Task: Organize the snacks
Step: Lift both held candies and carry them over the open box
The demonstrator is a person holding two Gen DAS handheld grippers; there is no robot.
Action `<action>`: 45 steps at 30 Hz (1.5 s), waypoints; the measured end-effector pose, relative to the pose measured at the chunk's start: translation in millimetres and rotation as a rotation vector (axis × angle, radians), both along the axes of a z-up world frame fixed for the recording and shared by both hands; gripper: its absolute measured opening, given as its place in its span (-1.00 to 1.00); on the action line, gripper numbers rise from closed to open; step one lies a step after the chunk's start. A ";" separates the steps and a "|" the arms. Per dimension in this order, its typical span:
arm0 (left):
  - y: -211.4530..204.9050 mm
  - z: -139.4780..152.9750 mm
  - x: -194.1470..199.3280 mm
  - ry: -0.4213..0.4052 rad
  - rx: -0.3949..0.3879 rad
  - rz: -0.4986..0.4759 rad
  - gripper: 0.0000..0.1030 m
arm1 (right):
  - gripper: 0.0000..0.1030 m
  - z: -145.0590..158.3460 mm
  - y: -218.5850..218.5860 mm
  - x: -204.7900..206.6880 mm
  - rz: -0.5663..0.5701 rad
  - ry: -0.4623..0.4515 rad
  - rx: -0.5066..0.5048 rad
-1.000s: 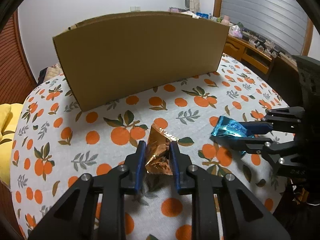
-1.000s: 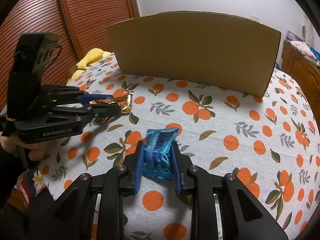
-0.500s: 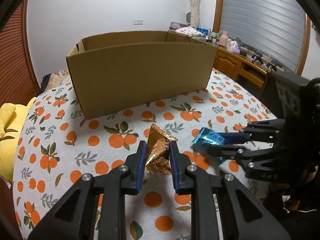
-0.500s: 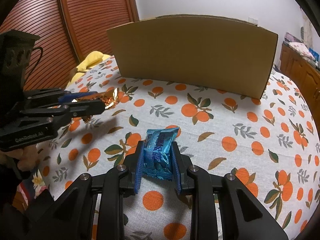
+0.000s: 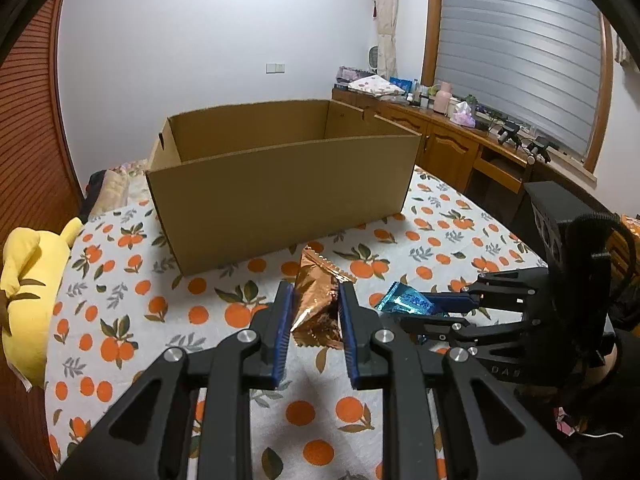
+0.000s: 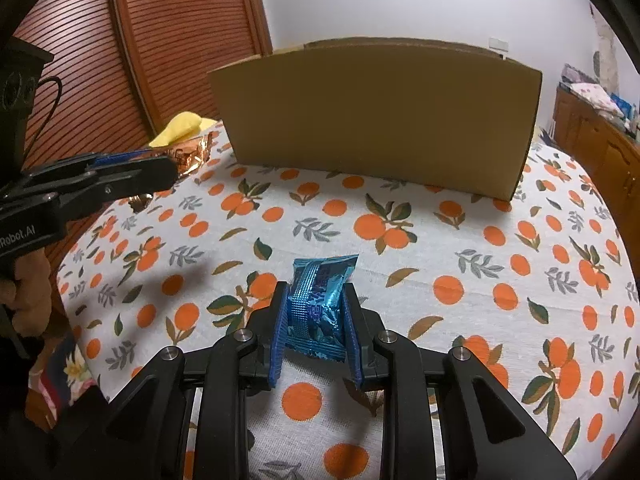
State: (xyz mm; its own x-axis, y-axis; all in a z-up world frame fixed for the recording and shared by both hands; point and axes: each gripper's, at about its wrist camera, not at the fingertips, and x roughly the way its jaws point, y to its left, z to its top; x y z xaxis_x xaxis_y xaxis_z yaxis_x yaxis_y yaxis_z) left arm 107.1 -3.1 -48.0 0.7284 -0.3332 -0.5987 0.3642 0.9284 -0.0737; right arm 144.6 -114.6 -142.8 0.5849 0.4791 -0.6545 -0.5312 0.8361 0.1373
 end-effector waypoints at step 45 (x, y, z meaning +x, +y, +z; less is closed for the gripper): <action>-2.6 73.5 73.7 -0.113 0.000 0.041 -0.59 | -0.54 126.3 -3.5 57.1 -0.071 -0.256 -0.072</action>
State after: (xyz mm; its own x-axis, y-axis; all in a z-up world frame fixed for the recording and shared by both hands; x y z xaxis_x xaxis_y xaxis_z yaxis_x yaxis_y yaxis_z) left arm 180.8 -5.6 25.6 0.8043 -0.3020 -0.5117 0.3322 0.9426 -0.0343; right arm 201.6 -118.1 -16.5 0.7661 0.3884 -0.5121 -0.4806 0.8752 -0.0551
